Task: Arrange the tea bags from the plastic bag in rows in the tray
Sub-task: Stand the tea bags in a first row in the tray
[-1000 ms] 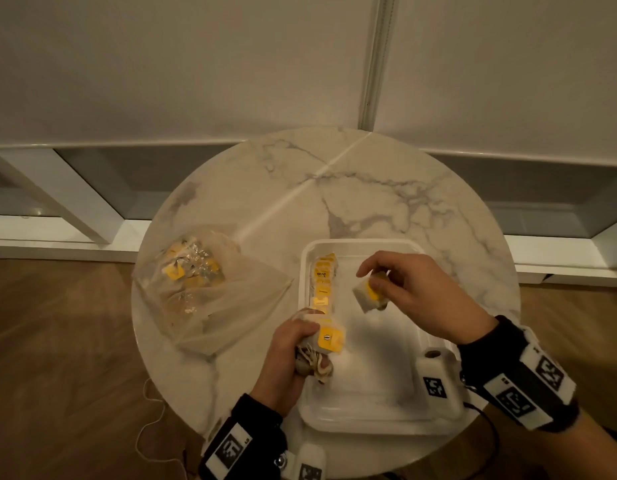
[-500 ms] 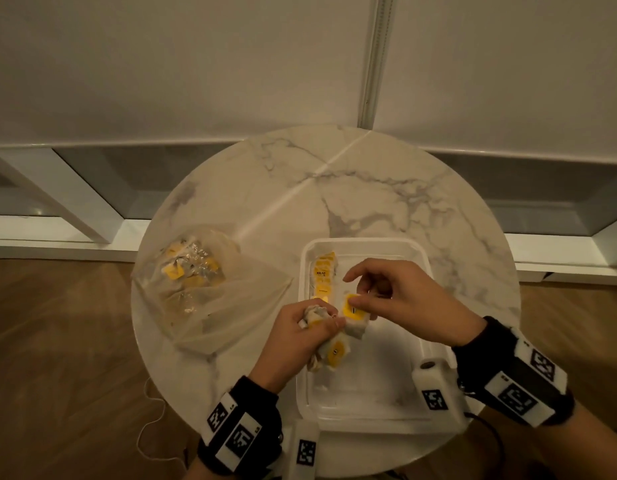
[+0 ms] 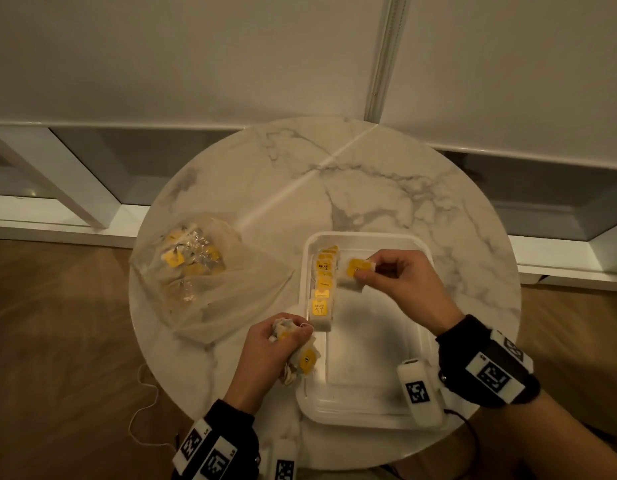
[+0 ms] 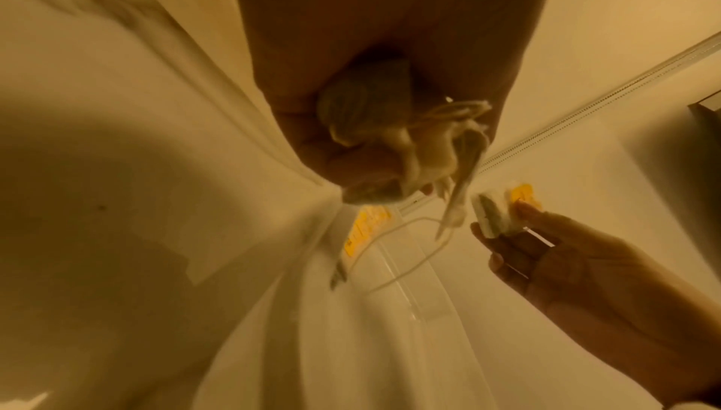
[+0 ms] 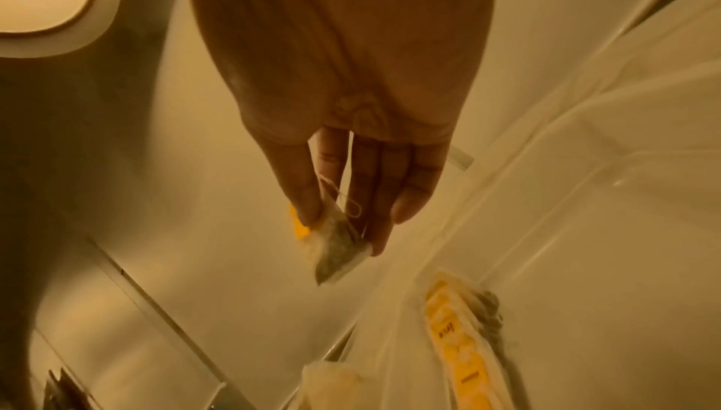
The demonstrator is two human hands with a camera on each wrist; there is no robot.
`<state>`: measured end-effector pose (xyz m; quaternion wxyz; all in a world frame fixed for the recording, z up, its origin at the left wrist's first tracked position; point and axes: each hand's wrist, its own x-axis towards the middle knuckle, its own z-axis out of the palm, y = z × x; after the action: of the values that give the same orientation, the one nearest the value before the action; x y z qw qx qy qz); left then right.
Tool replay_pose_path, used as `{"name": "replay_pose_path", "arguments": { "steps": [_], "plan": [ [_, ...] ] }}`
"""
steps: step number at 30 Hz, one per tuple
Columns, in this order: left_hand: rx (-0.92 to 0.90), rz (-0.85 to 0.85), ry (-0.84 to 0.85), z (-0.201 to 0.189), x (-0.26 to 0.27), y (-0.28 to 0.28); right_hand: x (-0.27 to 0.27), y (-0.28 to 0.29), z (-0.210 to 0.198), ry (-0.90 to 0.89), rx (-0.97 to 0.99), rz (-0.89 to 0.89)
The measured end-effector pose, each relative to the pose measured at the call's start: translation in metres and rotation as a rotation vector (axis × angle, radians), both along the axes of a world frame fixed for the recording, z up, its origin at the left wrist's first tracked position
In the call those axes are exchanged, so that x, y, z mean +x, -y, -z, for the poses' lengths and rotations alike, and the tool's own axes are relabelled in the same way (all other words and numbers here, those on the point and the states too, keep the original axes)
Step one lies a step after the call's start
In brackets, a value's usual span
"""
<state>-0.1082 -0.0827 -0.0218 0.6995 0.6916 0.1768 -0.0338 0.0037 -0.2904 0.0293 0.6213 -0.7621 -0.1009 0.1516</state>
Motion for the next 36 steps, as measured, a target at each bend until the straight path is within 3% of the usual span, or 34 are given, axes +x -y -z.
{"name": "replay_pose_path", "arguments": {
  "steps": [3, 9, 15, 19, 25, 28, 36],
  "plan": [
    [-0.001, 0.020, -0.015, 0.004, -0.004, -0.003, 0.006, -0.001, -0.001, -0.009, -0.020, 0.019],
    [0.077, 0.054, -0.034, 0.017, -0.010, -0.007, 0.000, -0.016, 0.044, -0.186, -0.469, -0.310],
    [0.159, 0.097, -0.020, 0.019, -0.010, -0.003, 0.000, -0.036, 0.066, -0.352, -0.491, -0.302],
    [0.152, 0.095, -0.008, 0.022, -0.009, -0.002, 0.000, -0.043, 0.072, -0.317, -0.502, -0.267],
    [0.151, 0.105, -0.001, 0.025, -0.007, 0.000, 0.000, -0.044, 0.075, -0.103, -0.703, -0.243],
    [0.144, 0.113, 0.004, 0.027, -0.006, 0.000, 0.000, -0.043, 0.073, -0.141, -0.706, -0.232],
    [0.142, 0.126, 0.000, 0.031, -0.004, -0.002, 0.001, -0.040, 0.069, -0.369, -0.485, -0.149]
  ]
}}
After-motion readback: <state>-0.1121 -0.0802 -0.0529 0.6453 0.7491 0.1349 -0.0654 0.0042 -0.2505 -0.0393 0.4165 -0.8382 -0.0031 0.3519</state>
